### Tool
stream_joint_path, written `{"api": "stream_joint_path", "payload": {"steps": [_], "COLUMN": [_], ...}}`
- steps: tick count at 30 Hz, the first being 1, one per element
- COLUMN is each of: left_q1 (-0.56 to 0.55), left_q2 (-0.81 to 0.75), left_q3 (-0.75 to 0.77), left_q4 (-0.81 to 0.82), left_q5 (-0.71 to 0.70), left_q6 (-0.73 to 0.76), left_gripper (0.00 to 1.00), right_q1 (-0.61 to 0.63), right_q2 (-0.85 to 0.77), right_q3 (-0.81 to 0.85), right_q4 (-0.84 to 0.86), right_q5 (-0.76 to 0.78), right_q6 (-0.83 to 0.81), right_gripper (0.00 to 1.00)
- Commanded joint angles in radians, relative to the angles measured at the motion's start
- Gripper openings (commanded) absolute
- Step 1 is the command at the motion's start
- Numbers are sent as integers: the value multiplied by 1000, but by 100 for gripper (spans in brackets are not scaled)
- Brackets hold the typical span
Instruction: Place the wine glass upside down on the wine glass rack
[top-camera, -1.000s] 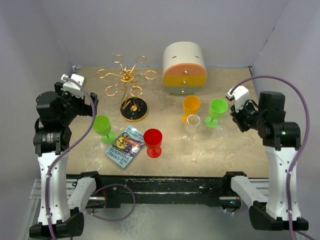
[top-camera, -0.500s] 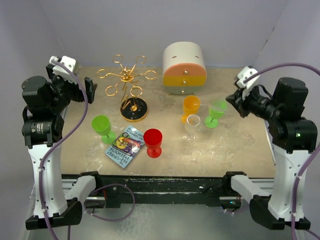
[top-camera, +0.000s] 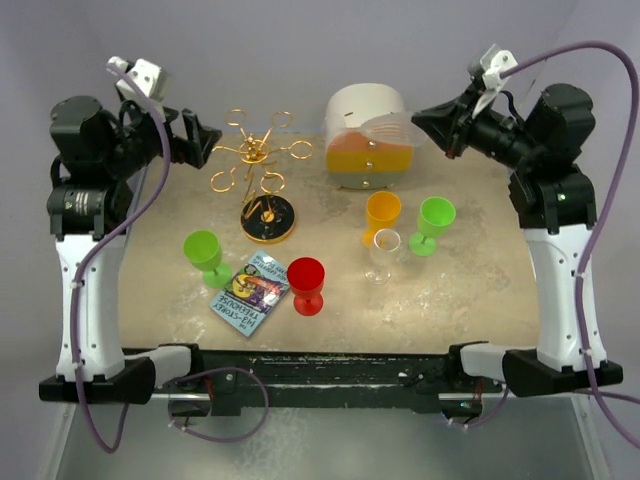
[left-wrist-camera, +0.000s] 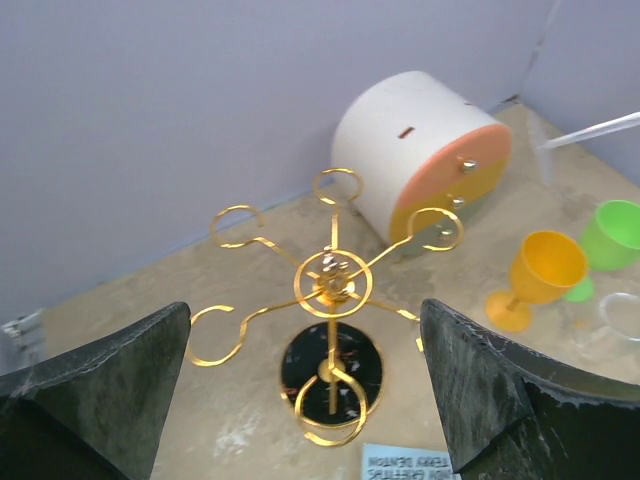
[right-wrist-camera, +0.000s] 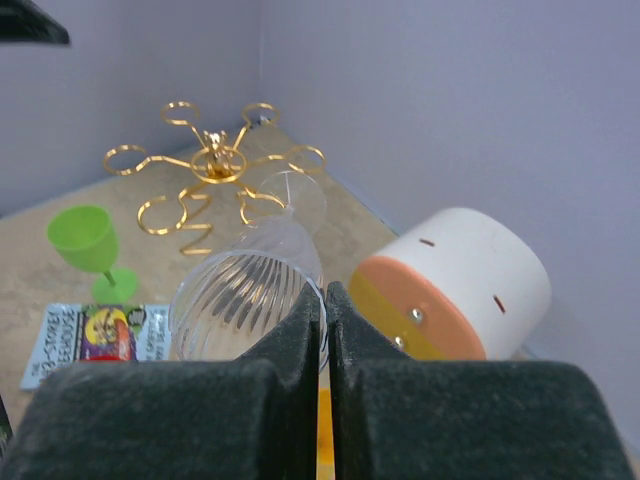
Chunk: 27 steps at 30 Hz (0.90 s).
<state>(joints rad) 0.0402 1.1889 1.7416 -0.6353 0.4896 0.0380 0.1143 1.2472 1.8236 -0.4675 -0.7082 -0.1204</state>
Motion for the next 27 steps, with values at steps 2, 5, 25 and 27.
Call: {"api": "stream_joint_path", "payload": {"steps": [2, 5, 25, 27], "left_q1": [-115, -171, -270, -270], "left_q2": [115, 167, 237, 245], "left_q3": [116, 136, 13, 8], "left_q4": [76, 104, 332, 347], "left_q5": [68, 91, 211, 214], "left_q6": [-108, -141, -438, -455], "left_gripper": [99, 99, 59, 55], "right_q1": [67, 111, 130, 131], "right_q2": [79, 103, 137, 132], "right_q3": [69, 65, 113, 104], "right_q4": [230, 287, 304, 307], "right_q5": [-3, 12, -40, -42], "right_q6": [205, 251, 323, 323], "right_gripper": [0, 0, 0, 0]}}
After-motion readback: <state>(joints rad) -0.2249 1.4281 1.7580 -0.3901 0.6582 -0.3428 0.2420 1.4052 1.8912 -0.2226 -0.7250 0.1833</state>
